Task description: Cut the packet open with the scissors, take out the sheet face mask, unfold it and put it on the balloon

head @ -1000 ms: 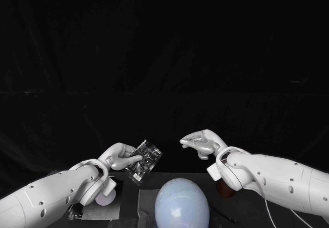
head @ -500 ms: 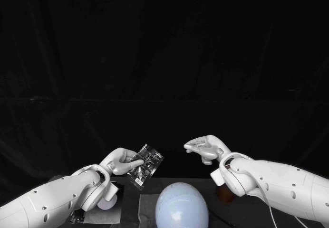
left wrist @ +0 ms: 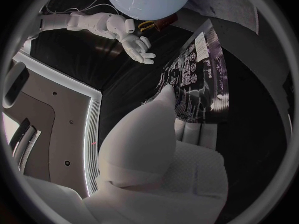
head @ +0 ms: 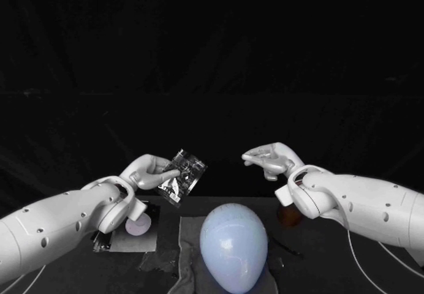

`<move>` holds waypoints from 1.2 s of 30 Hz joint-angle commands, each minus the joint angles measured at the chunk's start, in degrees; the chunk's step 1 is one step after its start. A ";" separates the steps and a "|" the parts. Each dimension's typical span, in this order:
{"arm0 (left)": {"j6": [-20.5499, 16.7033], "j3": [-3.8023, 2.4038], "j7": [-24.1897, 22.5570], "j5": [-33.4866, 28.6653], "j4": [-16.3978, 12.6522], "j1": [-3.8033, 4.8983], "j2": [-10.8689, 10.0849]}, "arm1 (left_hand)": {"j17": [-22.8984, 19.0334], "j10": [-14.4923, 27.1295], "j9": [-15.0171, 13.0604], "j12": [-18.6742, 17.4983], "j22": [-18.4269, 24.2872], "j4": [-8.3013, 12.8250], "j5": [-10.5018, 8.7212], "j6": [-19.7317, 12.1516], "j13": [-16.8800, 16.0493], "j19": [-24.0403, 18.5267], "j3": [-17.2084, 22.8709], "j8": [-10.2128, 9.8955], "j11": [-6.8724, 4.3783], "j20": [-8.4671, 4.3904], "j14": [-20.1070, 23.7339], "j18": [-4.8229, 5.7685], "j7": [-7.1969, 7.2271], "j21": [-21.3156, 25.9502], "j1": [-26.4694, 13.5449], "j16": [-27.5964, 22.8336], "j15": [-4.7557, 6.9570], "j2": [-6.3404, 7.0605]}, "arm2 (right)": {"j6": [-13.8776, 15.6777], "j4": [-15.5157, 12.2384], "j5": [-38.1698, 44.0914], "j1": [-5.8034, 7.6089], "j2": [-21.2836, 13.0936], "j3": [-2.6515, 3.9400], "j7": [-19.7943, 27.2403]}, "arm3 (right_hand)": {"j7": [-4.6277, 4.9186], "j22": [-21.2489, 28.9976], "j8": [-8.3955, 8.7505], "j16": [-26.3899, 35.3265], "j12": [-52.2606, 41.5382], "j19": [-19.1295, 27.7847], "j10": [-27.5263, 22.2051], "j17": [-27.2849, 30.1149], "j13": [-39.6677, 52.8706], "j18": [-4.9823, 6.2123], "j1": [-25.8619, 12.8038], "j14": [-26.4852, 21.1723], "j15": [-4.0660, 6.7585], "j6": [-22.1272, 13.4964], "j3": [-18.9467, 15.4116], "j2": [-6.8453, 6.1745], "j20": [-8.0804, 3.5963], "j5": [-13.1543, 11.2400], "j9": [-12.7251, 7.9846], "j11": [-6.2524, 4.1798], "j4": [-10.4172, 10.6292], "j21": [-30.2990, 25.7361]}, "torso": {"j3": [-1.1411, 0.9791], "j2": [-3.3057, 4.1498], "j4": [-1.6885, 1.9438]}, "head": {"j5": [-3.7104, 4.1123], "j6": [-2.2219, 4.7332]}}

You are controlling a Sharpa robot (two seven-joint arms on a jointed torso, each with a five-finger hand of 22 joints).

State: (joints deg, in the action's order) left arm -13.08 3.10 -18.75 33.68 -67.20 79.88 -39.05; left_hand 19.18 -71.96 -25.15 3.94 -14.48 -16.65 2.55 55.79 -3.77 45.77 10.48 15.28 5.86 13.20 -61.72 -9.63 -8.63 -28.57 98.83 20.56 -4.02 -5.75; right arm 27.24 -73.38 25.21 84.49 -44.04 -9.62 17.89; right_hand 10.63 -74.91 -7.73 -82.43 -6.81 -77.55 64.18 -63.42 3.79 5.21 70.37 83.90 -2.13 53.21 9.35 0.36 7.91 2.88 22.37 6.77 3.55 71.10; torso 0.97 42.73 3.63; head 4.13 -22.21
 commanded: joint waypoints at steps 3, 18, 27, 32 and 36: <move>-1.00 -0.37 -0.43 -1.28 -3.14 1.79 -1.64 | 0.21 -0.07 -0.08 -0.21 -0.15 0.03 0.20 0.54 0.00 -0.37 1.06 0.27 0.03 0.00 -0.48 -0.58 -0.25 -0.34 0.04 -0.38 0.06 0.73 | 0.74 -1.76 -0.05 1.42 -0.99 0.00 0.50 | 0.12 -1.22 0.27 -0.14 -0.06 -0.48 0.30 -0.14 -0.06 -0.43 0.80 0.86 0.18 0.35 0.00 -0.14 -0.06 -0.08 -0.10 -0.12 0.31 0.17 | -0.16 4.19 -0.05 | 0.37 -1.15; -2.95 -1.70 -0.54 -5.18 -11.68 7.15 -7.10 | 0.64 -0.23 -0.08 -0.20 -0.45 0.06 0.20 0.72 -0.01 -0.47 3.23 0.33 0.01 -0.03 -0.79 -0.60 -0.25 -0.77 -0.73 -0.78 0.09 1.79 | 2.19 -8.05 -0.16 5.91 -4.24 0.25 0.54 | 0.14 -1.23 0.31 -0.12 -0.03 -0.49 0.29 -0.05 -0.06 -0.43 0.87 0.85 0.17 0.35 -0.04 -0.22 -0.05 -0.08 -0.13 -0.11 0.35 0.17 | -0.33 10.73 -0.30 | 0.75 -2.19; -3.07 -2.00 -0.57 -6.34 -12.77 8.57 -7.59 | 0.97 -0.33 -0.10 -0.19 -0.68 0.08 0.19 0.82 -0.02 -0.64 4.97 0.38 0.01 -0.04 -0.99 -0.59 -0.25 -1.10 -1.41 -1.11 0.10 2.57 | 2.42 -9.35 -0.22 6.68 -4.81 0.45 0.55 | 0.14 -1.23 0.36 -0.14 0.00 -0.48 0.26 -0.13 -0.07 -0.43 1.00 0.86 0.16 0.36 -0.08 -0.31 -0.05 -0.07 -0.18 -0.09 0.37 0.15 | -0.35 11.62 -0.31 | 0.67 -1.23; -2.53 -2.01 -0.83 -7.03 -11.16 8.56 -6.18 | 1.18 -0.40 -0.13 -0.20 -0.82 0.09 0.19 0.87 -0.02 -0.74 5.97 0.42 0.00 -0.03 -1.10 -0.58 -0.26 -1.29 -1.87 -1.30 0.10 3.03 | 2.14 -8.47 -0.50 6.68 -4.16 0.49 0.58 | 0.15 -1.18 0.38 -0.11 0.02 -0.44 0.25 -0.01 -0.07 -0.41 1.05 0.84 0.16 0.36 -0.08 -0.33 -0.05 -0.07 -0.19 -0.09 0.38 0.09 | -0.29 10.85 -0.26 | 0.70 -0.07; -1.83 -1.97 -1.22 -7.77 -9.28 7.77 -4.79 | 1.28 -0.40 -0.13 -0.21 -0.88 0.11 0.19 0.85 -0.02 -0.79 6.44 0.42 0.01 -0.03 -1.13 -0.57 -0.26 -1.37 -2.06 -1.40 0.10 3.23 | 1.64 -6.86 -1.05 6.25 -3.00 0.46 0.53 | 0.15 -1.23 0.39 -0.13 0.03 -0.47 0.24 -0.11 -0.07 -0.43 1.08 0.86 0.15 0.36 -0.08 -0.34 -0.04 -0.07 -0.20 -0.09 0.38 0.14 | -0.10 9.10 -0.28 | 0.94 0.76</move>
State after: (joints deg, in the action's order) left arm -15.60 1.19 -18.89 27.55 -76.65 87.70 -44.02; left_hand 20.42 -71.96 -25.15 3.95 -15.31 -16.58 2.54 56.10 -3.78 45.41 16.72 15.29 5.86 13.14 -62.56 -9.20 -8.51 -29.74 96.56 19.29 -4.00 -2.74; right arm 29.52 -80.45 24.63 90.75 -47.19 -9.20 17.86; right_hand 10.60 -74.91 -7.73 -82.19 -6.81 -77.55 64.19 -63.45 3.81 5.20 70.81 83.89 -2.13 53.20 9.33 -0.09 7.91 2.88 22.22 6.78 3.56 71.05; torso 0.70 53.14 3.34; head 4.93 -21.92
